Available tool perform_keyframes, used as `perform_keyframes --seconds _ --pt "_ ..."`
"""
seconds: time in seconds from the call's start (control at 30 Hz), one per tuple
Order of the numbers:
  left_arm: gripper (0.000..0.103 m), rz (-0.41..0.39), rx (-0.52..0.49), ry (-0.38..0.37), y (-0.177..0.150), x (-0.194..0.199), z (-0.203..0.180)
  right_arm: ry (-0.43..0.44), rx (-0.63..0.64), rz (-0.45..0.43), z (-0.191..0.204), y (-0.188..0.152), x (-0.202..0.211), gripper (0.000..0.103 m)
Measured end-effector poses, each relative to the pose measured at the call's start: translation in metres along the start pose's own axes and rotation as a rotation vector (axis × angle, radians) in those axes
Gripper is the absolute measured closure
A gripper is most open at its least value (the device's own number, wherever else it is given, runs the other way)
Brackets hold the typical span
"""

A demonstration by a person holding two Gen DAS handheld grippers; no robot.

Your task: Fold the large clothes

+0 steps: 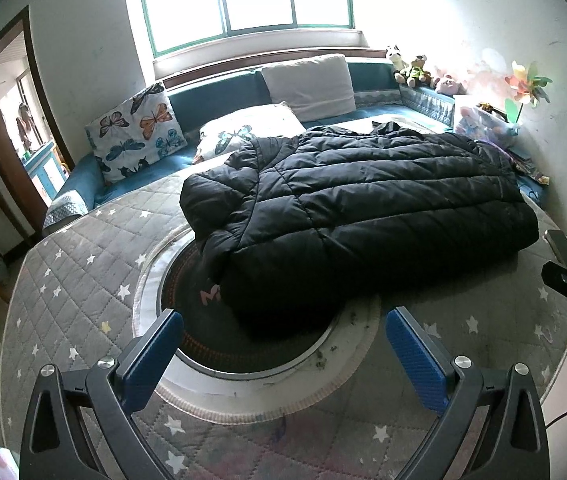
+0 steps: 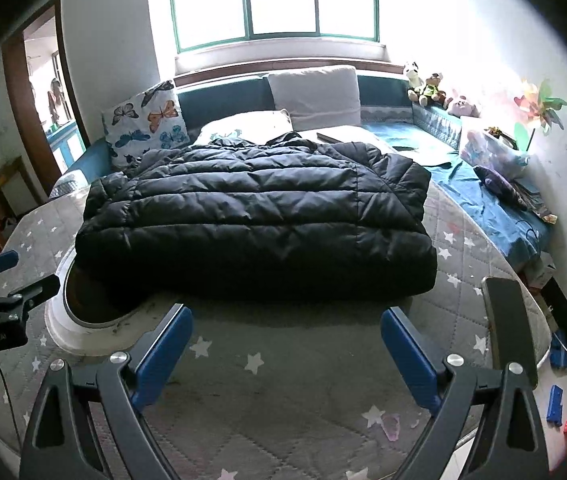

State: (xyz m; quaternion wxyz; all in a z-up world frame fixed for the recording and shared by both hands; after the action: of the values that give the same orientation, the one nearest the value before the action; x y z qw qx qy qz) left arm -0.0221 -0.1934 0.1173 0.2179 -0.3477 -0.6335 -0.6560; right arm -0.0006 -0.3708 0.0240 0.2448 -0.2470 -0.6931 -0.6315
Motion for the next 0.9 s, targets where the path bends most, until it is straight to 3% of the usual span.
perform_keyframes --seconds 0.9 --pt "0.000 0.019 -0.004 -0.001 -0.0041 -0.0037 -0.0040 0.008 -0.004 0.000 0.0040 0.0002 -0.0011 0.000"
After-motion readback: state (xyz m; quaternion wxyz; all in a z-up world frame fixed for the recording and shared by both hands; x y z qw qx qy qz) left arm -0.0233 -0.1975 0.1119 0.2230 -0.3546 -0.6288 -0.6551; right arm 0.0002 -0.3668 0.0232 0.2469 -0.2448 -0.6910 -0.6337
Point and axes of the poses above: each gripper's, at about its wrist camera, not at the fingertips, and x roughly against the way its jaws point, z to its left, y to its top, the point moved 3 cm from there along -x, roughly the way its jaws point, and after that the axes turned 11 degrees about x, right-handed, at the moved point
